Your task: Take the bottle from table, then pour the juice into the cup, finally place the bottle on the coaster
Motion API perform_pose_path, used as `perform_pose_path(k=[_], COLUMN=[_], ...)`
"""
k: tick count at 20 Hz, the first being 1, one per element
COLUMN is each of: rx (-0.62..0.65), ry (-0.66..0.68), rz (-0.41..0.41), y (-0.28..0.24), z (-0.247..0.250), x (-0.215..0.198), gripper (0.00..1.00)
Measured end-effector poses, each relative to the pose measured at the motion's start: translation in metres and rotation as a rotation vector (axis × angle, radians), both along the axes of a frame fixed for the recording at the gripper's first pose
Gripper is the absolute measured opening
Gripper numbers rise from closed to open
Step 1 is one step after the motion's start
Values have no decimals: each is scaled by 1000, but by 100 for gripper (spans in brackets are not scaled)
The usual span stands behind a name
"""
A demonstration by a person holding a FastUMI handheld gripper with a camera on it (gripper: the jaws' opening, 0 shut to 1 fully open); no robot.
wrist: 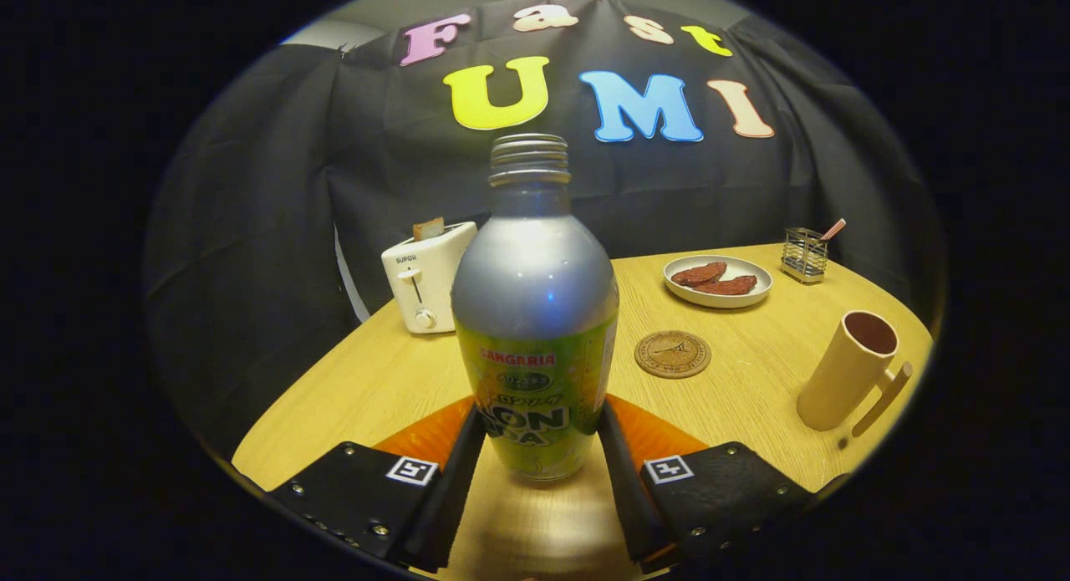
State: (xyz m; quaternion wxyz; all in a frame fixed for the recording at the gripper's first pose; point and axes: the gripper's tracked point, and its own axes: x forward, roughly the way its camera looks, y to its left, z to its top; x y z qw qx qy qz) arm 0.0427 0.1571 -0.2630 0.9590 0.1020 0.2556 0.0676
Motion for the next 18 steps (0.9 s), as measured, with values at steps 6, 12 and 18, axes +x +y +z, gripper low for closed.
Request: perform_pose_path(k=[6, 12, 18], rx=[12, 154, 300], ry=[-40, -29, -16], rz=[-50, -110, -159], y=[-28, -55, -78], z=[32, 43, 48], x=[9, 12, 10], gripper=[75, 75, 75])
